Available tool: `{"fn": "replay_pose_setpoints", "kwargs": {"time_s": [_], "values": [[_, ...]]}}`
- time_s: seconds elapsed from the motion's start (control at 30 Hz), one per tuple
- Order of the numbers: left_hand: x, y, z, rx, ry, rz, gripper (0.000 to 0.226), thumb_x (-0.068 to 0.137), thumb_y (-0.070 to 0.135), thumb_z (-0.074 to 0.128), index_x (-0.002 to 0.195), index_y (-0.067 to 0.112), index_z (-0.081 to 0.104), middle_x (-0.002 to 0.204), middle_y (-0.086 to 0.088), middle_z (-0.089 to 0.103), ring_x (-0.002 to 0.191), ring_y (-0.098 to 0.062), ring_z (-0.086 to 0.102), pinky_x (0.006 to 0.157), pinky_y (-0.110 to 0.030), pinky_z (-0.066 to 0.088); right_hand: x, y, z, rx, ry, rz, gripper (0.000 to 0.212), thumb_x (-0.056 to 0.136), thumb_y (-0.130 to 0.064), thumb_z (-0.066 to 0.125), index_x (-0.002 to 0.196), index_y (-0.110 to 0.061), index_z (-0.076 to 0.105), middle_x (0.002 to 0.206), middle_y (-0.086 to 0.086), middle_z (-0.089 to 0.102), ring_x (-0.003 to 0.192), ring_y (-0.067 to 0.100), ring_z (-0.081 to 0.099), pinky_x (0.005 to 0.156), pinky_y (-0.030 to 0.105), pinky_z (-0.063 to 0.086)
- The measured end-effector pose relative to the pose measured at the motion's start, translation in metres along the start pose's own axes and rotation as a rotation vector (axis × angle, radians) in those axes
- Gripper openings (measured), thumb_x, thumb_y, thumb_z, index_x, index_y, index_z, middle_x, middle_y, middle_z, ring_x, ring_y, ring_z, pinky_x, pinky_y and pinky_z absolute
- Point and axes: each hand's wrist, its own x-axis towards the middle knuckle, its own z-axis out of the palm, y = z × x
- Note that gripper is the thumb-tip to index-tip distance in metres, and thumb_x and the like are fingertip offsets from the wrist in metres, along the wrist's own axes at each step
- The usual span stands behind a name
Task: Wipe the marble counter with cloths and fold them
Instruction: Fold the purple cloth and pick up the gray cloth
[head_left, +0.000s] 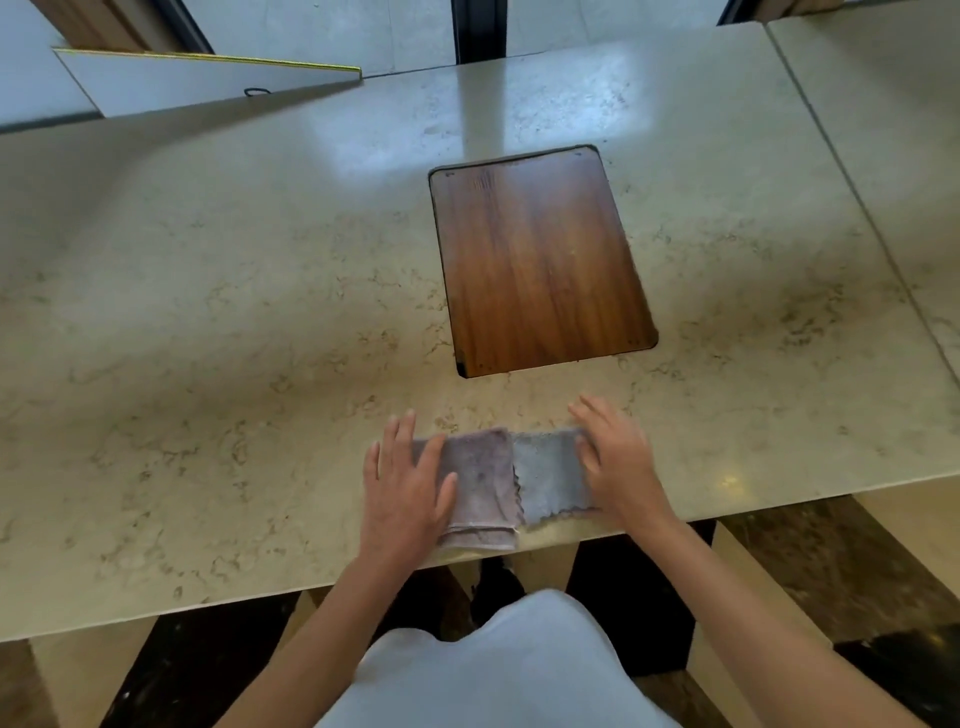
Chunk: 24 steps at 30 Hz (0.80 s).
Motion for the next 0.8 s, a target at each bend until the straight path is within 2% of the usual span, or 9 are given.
{"fn": "replay_pose_setpoints", "kwargs": {"time_s": [0.07, 0.13, 0.2, 0.27, 0.5, 0.57, 0.67, 0.73, 0.8], "values": [[0.023, 0.031, -0.006, -0.094, 0.015, 0.055, 0.041, 0.095, 0.036, 0.056, 0.133, 0.021, 0.055, 0.148, -0.011, 0.047, 0.142, -0.031, 0.037, 0.113, -0.047, 0.031, 0.013, 0.026, -0.022, 0.048, 0.089, 0.144, 0.036, 0.096, -0.006, 0.056, 0.13, -0.015, 0.064, 0.126, 0.006, 0.067, 0.115, 0.03, 0.058, 0.097, 0.048, 0.047], [0.043, 0.056, -0.009, -0.201, -0.035, 0.07, 0.03, 0.096, 0.034, 0.053, 0.124, 0.024, 0.06, 0.131, 0.0, 0.058, 0.125, -0.022, 0.048, 0.105, -0.038, 0.036, 0.024, 0.042, -0.035, 0.027, 0.028, 0.196, 0.029, 0.095, -0.011, 0.062, 0.122, -0.018, 0.068, 0.111, 0.002, 0.068, 0.104, 0.026, 0.056, 0.091, 0.044, 0.047], [0.058, 0.071, -0.007, -0.235, -0.095, 0.069, 0.019, 0.097, 0.035, 0.054, 0.112, 0.027, 0.062, 0.118, 0.005, 0.058, 0.113, -0.018, 0.049, 0.099, -0.037, 0.038, 0.031, 0.045, -0.039, -0.024, -0.075, 0.21, 0.019, 0.093, -0.025, 0.067, 0.112, -0.023, 0.069, 0.106, -0.004, 0.062, 0.102, 0.017, 0.048, 0.091, 0.038, 0.042], [0.071, 0.078, -0.005, -0.187, -0.134, 0.053, 0.013, 0.093, 0.036, 0.06, 0.101, 0.026, 0.061, 0.111, 0.005, 0.056, 0.108, -0.02, 0.048, 0.097, -0.039, 0.038, 0.033, 0.041, -0.039, -0.054, -0.137, 0.209, 0.013, 0.091, -0.033, 0.069, 0.102, -0.026, 0.066, 0.104, -0.007, 0.058, 0.101, 0.015, 0.044, 0.089, 0.036, 0.036], [0.093, 0.088, -0.016, -0.082, -0.277, 0.032, 0.007, 0.091, 0.029, 0.065, 0.089, 0.022, 0.067, 0.105, -0.001, 0.06, 0.109, -0.026, 0.05, 0.095, -0.043, 0.038, 0.034, 0.034, -0.037, -0.054, -0.118, 0.254, 0.015, 0.091, -0.028, 0.069, 0.084, -0.022, 0.058, 0.097, -0.004, 0.056, 0.098, 0.019, 0.048, 0.094, 0.039, 0.038], [0.094, 0.091, -0.018, -0.108, -0.256, 0.047, 0.007, 0.092, 0.026, 0.062, 0.087, 0.022, 0.063, 0.099, 0.0, 0.062, 0.104, -0.024, 0.052, 0.093, -0.042, 0.039, 0.034, 0.033, -0.041, -0.001, -0.079, 0.289, 0.018, 0.092, -0.021, 0.068, 0.081, -0.02, 0.054, 0.092, -0.001, 0.058, 0.092, 0.021, 0.052, 0.089, 0.039, 0.044], [0.094, 0.092, -0.022, -0.243, -0.145, 0.06, 0.009, 0.094, 0.021, 0.061, 0.086, 0.019, 0.06, 0.084, 0.001, 0.063, 0.086, -0.021, 0.057, 0.085, -0.041, 0.048, 0.029, 0.033, -0.054, 0.213, -0.005, 0.346, 0.014, 0.094, -0.01, 0.064, 0.085, -0.012, 0.054, 0.086, 0.004, 0.06, 0.081, 0.02, 0.057, 0.066, 0.024, 0.044], [0.093, 0.091, -0.03, -0.334, -0.061, 0.094, 0.008, 0.093, 0.015, 0.064, 0.086, 0.015, 0.06, 0.081, -0.001, 0.062, 0.08, -0.019, 0.056, 0.073, -0.041, 0.053, 0.026, 0.028, -0.064, 0.285, 0.061, 0.333, 0.011, 0.096, -0.008, 0.062, 0.089, -0.012, 0.055, 0.084, 0.001, 0.06, 0.077, 0.015, 0.057, 0.062, 0.019, 0.041], [0.092, 0.086, -0.038, -0.403, 0.018, 0.126, 0.003, 0.092, 0.011, 0.066, 0.093, 0.013, 0.063, 0.083, -0.003, 0.062, 0.08, -0.02, 0.057, 0.069, -0.039, 0.054, 0.026, 0.018, -0.073, 0.297, 0.134, 0.282, 0.011, 0.096, -0.009, 0.063, 0.09, -0.012, 0.055, 0.082, 0.0, 0.059, 0.075, 0.012, 0.058, 0.061, 0.017, 0.043]]}}
